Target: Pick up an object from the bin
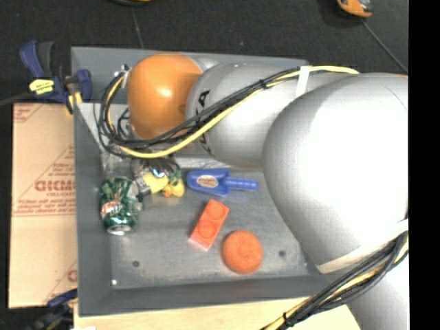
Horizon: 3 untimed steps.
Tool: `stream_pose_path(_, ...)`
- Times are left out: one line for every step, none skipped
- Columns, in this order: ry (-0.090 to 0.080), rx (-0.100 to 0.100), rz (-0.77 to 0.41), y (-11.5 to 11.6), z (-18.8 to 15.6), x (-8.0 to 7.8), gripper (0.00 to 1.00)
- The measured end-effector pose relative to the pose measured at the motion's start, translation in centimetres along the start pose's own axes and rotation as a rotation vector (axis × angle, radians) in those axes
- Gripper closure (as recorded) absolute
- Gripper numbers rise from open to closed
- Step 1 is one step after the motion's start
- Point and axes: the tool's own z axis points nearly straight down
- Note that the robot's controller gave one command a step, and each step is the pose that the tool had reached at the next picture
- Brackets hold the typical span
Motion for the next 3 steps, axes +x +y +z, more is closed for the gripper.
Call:
stream_pose_path(-0.001,-0.001,0.002,-0.8,2.6,0.9,0.0)
stream_pose_path(0.001,0.0,-0.048,0.2,3.5,1.0,0.0)
stream_pose_path(-0.004,-0.002,-0.038,-0.5,3.7,0.5,0.0)
